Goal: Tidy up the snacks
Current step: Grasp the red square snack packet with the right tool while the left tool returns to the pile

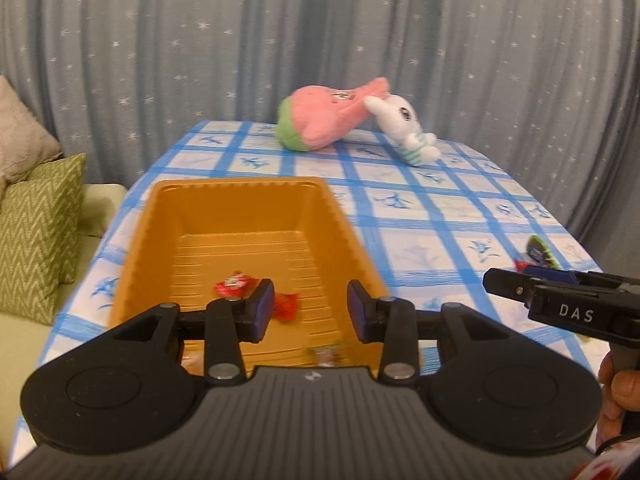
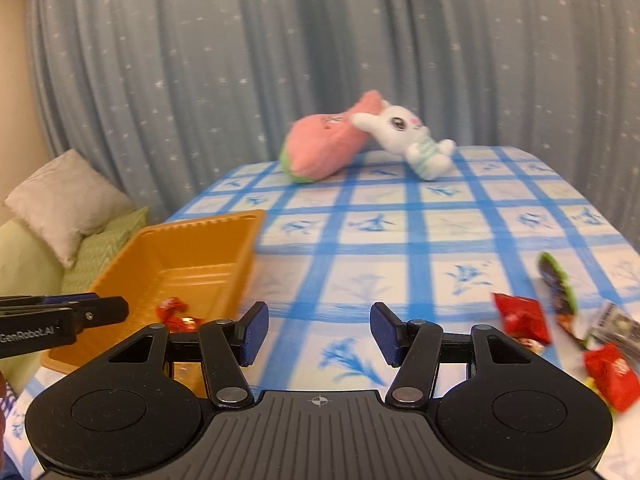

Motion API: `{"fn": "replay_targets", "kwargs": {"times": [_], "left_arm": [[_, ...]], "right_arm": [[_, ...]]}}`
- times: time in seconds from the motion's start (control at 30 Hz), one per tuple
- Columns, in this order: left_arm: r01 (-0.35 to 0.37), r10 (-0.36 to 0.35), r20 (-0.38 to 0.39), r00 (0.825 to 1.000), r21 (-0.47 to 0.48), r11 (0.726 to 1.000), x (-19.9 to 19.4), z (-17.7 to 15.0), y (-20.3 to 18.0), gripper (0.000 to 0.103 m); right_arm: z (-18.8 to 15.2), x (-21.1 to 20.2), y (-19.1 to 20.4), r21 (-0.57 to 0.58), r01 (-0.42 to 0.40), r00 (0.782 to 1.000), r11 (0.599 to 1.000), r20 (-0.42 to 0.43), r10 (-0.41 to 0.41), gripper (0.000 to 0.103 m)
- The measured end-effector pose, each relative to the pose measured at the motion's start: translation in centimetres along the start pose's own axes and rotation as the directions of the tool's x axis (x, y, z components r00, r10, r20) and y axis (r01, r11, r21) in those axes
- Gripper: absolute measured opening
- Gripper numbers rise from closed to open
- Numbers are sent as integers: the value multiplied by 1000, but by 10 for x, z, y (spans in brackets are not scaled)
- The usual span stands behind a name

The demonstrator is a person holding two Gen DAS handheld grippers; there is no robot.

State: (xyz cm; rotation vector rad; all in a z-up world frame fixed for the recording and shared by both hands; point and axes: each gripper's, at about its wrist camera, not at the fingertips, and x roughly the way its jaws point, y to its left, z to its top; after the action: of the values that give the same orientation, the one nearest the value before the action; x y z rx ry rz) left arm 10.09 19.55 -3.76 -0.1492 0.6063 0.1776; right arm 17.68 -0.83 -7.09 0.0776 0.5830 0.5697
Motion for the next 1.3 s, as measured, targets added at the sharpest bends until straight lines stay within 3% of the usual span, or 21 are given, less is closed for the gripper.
{"fn": "replay_targets", "kwargs": {"times": [0.47,0.87,1.3], "left_arm": [[150,-148,-27,989,96,984,19,1,-86,47],[258,-245,-90,965,170,951,37,-13,-156,52],[300,-273,-150,950,200,933,59,-26,-180,54]], "right_arm": [[-17,-47,-72,111,160,987,981,13,-162,57],[-36,-82,-135,171,304,952,937,-18,-305,57],[-35,-58,-179,91,345,932,934,-148,-330,57]]}}
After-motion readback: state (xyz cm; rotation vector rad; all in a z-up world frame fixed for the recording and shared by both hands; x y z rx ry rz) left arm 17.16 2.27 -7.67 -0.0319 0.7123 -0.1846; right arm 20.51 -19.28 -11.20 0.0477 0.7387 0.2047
